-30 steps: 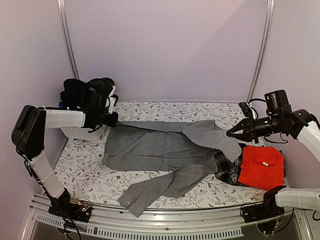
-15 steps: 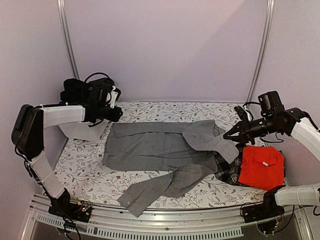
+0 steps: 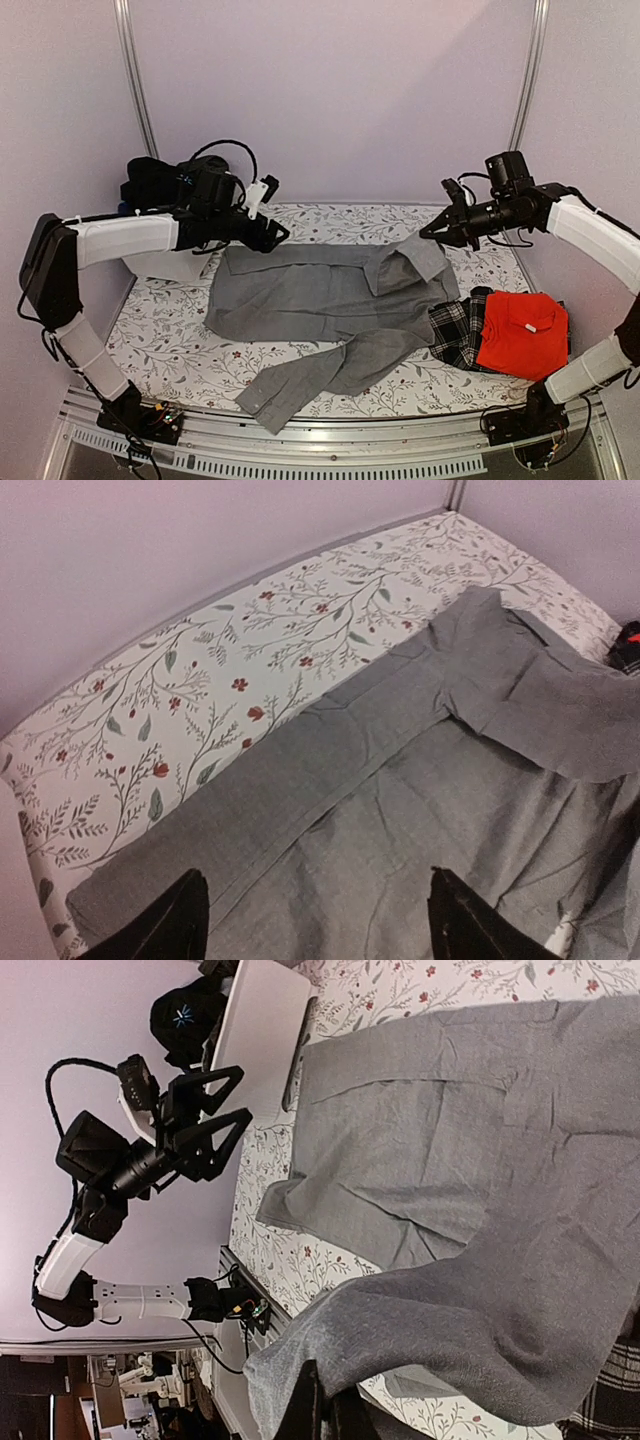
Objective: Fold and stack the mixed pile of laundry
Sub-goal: Fold the flattened shirt at the center of the board, then adjust the 1/3-folded shirt at the center of the board.
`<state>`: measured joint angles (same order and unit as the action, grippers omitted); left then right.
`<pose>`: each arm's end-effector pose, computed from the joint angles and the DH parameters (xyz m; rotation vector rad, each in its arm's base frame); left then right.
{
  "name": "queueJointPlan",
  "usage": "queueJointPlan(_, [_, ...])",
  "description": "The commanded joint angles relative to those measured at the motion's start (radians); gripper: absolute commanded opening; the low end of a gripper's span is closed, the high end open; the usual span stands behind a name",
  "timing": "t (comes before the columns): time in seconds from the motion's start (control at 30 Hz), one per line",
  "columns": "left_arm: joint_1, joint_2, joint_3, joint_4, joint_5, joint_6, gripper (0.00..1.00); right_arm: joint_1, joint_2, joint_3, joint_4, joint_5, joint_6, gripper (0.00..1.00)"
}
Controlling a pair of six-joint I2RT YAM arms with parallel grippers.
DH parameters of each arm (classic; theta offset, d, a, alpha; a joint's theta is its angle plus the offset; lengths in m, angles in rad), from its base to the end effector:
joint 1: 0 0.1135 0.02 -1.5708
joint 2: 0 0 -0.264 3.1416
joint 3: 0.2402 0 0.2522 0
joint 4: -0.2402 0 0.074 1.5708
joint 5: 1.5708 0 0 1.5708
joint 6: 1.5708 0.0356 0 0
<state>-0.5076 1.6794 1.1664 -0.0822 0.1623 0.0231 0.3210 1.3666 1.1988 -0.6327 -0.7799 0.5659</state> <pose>0.3309 -0.1906 0.2468 0.6657 2.0890 -0.4518 0.2646 0.1144 0.3190 -0.1057 2.4767 1.3331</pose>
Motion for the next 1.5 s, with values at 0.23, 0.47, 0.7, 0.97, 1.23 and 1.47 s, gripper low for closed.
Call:
queueJointPlan(0.23, [-0.362,-0.202,-0.079,0.219,-0.104,0.249,0.86,0.073,0.273,0.139,0.170,-0.110,0.105,0.00])
queueJointPlan(0.47, [-0.410,-0.239,-0.153,0.283,-0.178,0.255,0.87,0.175,0.446,0.303,0.054,-0.179,0.044,0.03])
queueJointPlan(0.7, [-0.404,-0.257,-0.182,0.214,-0.133,0.197,0.86,0.176,0.478,0.282,0.040,-0.214,-0.048,0.61])
queueJointPlan(0.97, [-0.390,-0.190,-0.151,0.108,0.009,-0.014,0.90,0.073,0.431,0.262,0.024,-0.078,-0.150,0.74])
queueJointPlan(1.23, [-0.407,-0.183,-0.212,0.111,0.045,-0.291,0.97,0.115,0.417,0.279,0.024,-0.007,-0.360,0.77])
queueJointPlan(1.47, [-0.330,-0.286,-0.361,0.201,0.013,-0.396,0.98,0.315,0.488,0.409,-0.067,0.243,-0.688,0.84])
